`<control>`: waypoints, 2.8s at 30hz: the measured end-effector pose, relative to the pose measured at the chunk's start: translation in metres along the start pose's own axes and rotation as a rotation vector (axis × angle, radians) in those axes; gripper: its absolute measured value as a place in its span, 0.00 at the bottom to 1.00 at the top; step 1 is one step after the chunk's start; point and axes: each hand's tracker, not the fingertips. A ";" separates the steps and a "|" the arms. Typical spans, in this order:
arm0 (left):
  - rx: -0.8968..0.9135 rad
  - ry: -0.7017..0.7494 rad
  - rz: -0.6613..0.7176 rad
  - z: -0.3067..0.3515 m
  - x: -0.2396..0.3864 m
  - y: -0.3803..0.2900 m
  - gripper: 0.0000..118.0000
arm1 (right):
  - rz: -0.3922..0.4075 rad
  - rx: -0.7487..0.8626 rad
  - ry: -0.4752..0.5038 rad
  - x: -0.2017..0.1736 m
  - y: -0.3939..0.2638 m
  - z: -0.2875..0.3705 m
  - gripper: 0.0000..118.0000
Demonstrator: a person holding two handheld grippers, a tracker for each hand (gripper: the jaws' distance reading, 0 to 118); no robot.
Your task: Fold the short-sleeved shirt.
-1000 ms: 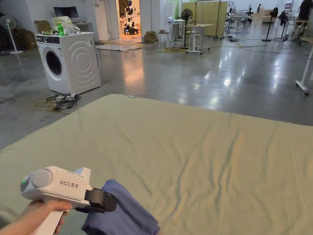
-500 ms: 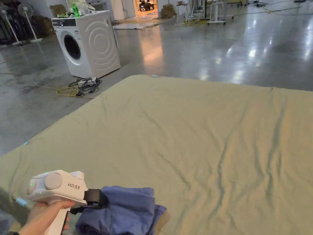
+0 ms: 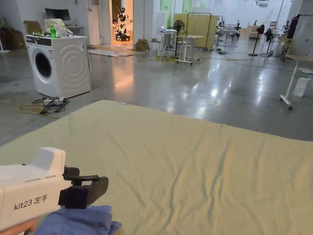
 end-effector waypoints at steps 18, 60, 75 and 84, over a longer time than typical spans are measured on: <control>0.263 0.073 -0.259 0.035 0.194 -0.006 0.21 | 0.410 0.447 -0.151 -0.070 0.067 0.075 0.00; 0.281 0.028 -0.096 0.042 0.215 -0.044 1.00 | 0.344 0.429 -0.052 -0.072 0.048 0.086 1.00; 0.282 0.019 -0.094 0.040 0.217 -0.045 1.00 | 0.360 0.408 -0.047 -0.077 0.043 0.078 1.00; 0.271 0.022 -0.097 0.039 0.217 -0.047 1.00 | 0.322 0.411 -0.040 -0.072 0.042 0.079 1.00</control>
